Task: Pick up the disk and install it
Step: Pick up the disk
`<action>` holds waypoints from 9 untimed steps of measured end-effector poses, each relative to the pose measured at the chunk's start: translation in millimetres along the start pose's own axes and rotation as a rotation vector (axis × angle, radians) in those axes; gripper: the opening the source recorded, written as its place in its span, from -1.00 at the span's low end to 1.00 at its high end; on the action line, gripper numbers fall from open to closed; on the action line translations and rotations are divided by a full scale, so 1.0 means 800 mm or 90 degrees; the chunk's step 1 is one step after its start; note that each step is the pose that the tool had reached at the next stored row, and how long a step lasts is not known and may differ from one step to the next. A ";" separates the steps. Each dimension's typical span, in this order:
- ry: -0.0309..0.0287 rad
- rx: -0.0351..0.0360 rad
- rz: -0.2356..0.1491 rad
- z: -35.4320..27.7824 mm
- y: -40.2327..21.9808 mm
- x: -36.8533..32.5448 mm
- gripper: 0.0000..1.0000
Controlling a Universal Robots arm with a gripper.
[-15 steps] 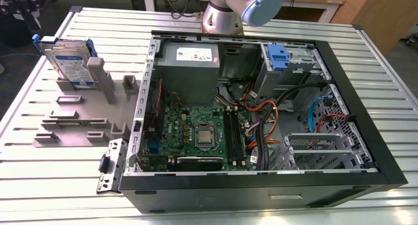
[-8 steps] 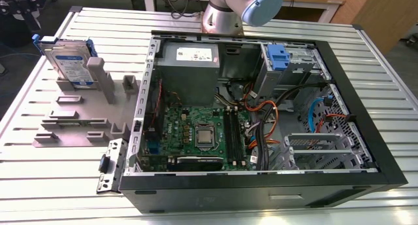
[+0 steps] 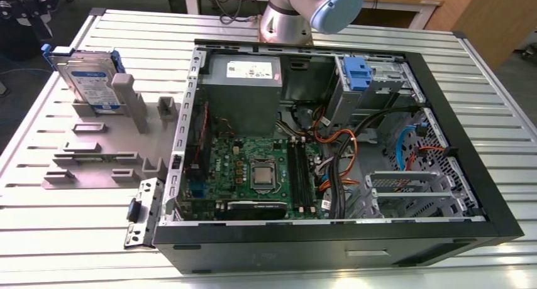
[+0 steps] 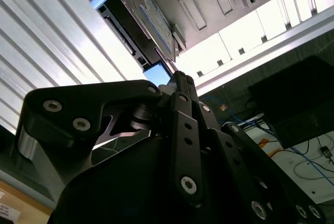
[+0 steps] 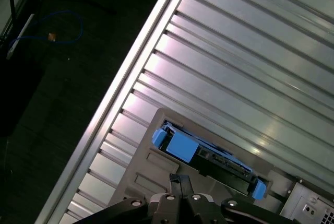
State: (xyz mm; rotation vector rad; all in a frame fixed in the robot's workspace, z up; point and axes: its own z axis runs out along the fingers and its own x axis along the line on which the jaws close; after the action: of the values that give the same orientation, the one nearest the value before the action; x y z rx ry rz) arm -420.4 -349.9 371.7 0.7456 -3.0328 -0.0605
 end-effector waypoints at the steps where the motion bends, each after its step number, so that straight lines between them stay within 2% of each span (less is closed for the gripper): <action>1: 0.0000 0.0000 0.000 0.0000 0.0000 0.0000 -0.79; 9: 0.0003 0.0001 -0.008 0.0001 0.0000 0.0000 -0.79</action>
State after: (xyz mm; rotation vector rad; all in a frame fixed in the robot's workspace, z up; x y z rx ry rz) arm -420.4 -349.9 371.7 0.7646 -3.0279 -0.0604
